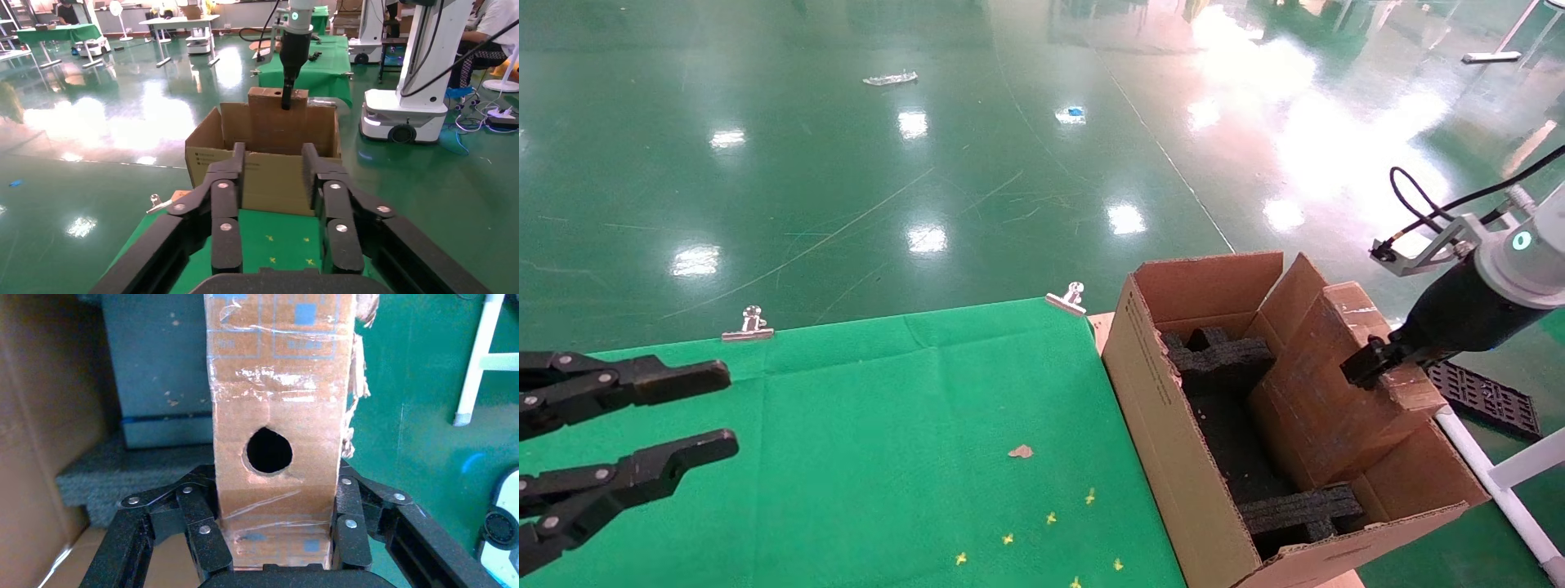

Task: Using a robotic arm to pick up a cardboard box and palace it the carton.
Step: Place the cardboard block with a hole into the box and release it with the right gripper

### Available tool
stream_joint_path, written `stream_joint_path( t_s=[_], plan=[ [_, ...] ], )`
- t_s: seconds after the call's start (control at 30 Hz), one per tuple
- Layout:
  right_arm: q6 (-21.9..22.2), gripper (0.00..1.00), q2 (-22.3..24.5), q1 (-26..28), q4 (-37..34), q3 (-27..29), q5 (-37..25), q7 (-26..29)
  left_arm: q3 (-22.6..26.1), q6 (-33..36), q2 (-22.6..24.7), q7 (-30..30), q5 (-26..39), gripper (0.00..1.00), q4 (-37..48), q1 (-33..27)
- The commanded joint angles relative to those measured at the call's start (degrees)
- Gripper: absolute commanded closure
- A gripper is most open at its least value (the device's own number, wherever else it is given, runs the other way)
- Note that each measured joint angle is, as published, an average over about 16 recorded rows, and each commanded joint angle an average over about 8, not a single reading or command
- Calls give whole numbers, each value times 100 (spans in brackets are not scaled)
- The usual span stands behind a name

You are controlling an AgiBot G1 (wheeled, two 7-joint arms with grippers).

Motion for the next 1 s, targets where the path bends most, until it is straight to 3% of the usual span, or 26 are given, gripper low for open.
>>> stream_joint_path(
  t_s=[0.03,0.37,0.8,0.83,1.0],
  plan=[
    [71,100,-84,-110,-168,-2,10,-34,1,0,0,0,0,0,0,0],
    [546,100,-467,-944,-716,72,180,-202,4,-2,-2,2,-3,0,0,-1],
    [1503,100,-684,-2110,-1028,356,633,-667,9,-4,-4,4,-6,0,0,-2],
    [1551,96,-686,-2158,-1035,383,673,-719,9,-4,-4,4,-6,0,0,-2],
    [1605,34,-697,-2263,-1087,463,791,-952,11,-5,-4,5,-7,0,0,-2]
  ],
)
